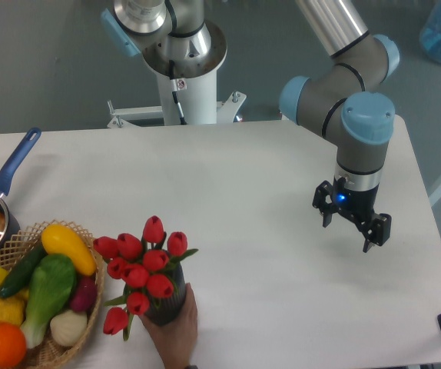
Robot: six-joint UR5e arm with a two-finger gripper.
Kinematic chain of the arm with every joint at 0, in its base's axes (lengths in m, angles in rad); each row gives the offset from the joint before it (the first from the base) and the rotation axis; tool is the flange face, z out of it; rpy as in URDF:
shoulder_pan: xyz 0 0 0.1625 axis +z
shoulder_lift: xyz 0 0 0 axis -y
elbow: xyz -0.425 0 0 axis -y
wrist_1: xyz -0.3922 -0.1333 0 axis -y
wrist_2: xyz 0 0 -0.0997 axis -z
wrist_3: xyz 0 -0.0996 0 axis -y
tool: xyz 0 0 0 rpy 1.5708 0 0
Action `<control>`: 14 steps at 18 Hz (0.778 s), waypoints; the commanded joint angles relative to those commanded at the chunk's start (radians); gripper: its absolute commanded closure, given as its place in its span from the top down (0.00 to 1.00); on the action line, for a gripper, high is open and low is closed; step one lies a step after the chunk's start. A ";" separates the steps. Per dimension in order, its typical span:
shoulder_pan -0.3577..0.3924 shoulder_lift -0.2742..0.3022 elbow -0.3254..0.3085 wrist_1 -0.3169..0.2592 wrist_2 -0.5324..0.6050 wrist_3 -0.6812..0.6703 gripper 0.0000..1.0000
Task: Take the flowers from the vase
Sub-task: 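Move the open gripper toward the red tulips in the black vase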
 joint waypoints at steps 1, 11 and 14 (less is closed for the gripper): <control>0.000 0.000 0.000 0.002 0.000 0.000 1.00; -0.028 0.011 -0.017 0.011 -0.002 -0.093 1.00; -0.070 0.031 -0.069 0.011 -0.008 -0.121 1.00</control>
